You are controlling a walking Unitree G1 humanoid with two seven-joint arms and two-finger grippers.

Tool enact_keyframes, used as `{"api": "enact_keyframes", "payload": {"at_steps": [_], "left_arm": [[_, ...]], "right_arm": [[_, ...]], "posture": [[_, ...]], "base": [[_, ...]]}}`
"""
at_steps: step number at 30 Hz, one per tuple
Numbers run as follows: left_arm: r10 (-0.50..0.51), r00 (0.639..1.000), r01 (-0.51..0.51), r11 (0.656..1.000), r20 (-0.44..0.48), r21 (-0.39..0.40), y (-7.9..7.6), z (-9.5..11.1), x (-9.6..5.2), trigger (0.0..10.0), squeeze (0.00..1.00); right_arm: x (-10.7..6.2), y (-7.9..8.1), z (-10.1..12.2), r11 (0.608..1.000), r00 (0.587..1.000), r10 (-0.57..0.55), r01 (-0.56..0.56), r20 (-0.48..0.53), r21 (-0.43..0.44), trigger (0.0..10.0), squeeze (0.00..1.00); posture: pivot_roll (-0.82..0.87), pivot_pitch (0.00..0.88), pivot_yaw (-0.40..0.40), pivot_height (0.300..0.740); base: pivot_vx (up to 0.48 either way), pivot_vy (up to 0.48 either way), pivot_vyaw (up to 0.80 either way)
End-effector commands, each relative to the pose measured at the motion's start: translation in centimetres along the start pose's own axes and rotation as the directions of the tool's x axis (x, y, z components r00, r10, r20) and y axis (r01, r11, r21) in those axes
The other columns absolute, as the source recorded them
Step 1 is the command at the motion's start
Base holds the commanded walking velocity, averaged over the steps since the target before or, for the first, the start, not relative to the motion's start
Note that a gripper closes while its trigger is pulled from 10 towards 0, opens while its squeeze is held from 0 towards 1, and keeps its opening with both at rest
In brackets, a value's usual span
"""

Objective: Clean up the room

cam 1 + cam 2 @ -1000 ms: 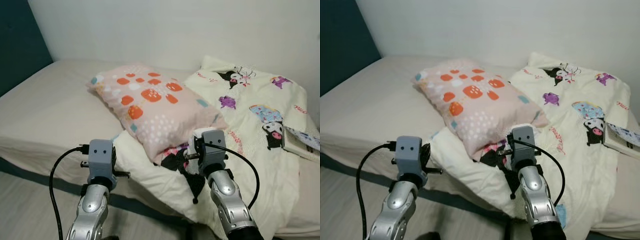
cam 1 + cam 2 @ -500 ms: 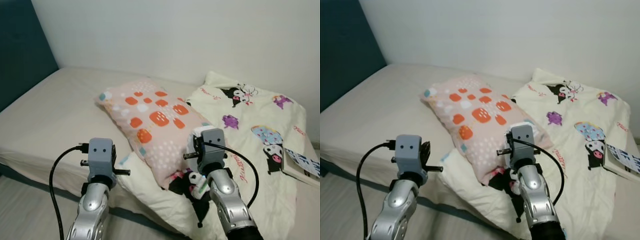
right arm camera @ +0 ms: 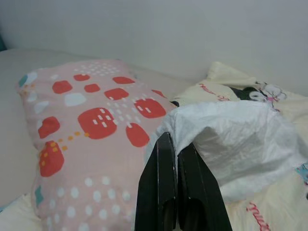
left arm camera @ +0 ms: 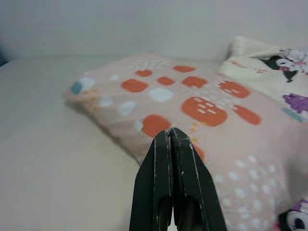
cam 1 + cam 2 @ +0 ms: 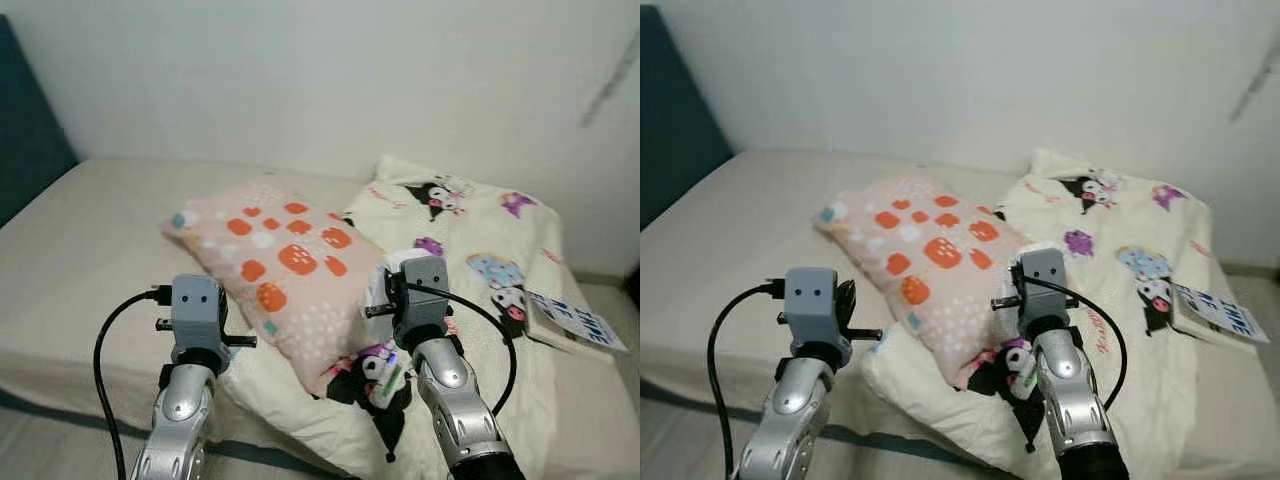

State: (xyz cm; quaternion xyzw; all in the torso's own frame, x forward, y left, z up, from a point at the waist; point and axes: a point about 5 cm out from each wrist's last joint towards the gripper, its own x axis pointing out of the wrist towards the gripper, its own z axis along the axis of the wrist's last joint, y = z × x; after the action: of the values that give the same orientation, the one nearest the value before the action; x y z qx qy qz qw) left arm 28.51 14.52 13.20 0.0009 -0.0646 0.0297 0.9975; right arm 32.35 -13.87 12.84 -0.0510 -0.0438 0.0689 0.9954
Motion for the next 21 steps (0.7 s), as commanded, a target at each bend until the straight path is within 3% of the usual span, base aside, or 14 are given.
{"api": "enact_keyframes", "payload": {"at_steps": [1,5,9,16,21], "left_arm": [[0.007,0.999,-0.007,1.000,-0.036,0.000,0.2,-1.0,-0.5,10.0,0.00],[0.017,0.998,-0.016,1.000,-0.054,0.005,0.4,-1.7,-0.6,10.0,0.00],[0.016,0.996,-0.016,1.000,-0.082,0.004,0.4,-2.4,-0.9,10.0,0.00],[0.007,0.990,-0.003,1.000,-0.138,0.027,0.6,-3.9,-1.6,10.0,0.00],[0.036,0.987,-0.029,0.998,-0.159,0.047,1.1,-4.5,-1.5,10.0,0.00]], "right_arm": [[-0.4,0.3,-1.0,1.000,0.999,0.009,-0.008,-0.043,0.026,10.0,0.00],[-0.6,0.5,-1.7,1.000,0.997,0.006,-0.008,-0.076,-0.023,10.0,0.00],[-0.7,0.4,-3.0,1.000,0.990,-0.001,0.004,-0.138,0.021,10.0,0.00],[-1.2,0.7,-5.1,0.999,0.973,0.033,-0.036,-0.227,-0.009,10.0,0.00],[-1.4,0.4,-6.4,1.000,0.957,-0.003,-0.001,-0.292,-0.011,10.0,0.00]], "posture": [[-0.06,0.103,-0.035,0.740],[-0.06,0.105,-0.042,0.740],[-0.05,0.104,-0.046,0.740],[-0.05,0.099,-0.032,0.740],[-0.05,0.104,-0.021,0.740]], "base": [[0.000,0.000,0.00],[0.000,0.000,0.00],[0.000,0.000,0.00],[0.000,0.000,0.00],[0.000,0.000,0.00]]}}
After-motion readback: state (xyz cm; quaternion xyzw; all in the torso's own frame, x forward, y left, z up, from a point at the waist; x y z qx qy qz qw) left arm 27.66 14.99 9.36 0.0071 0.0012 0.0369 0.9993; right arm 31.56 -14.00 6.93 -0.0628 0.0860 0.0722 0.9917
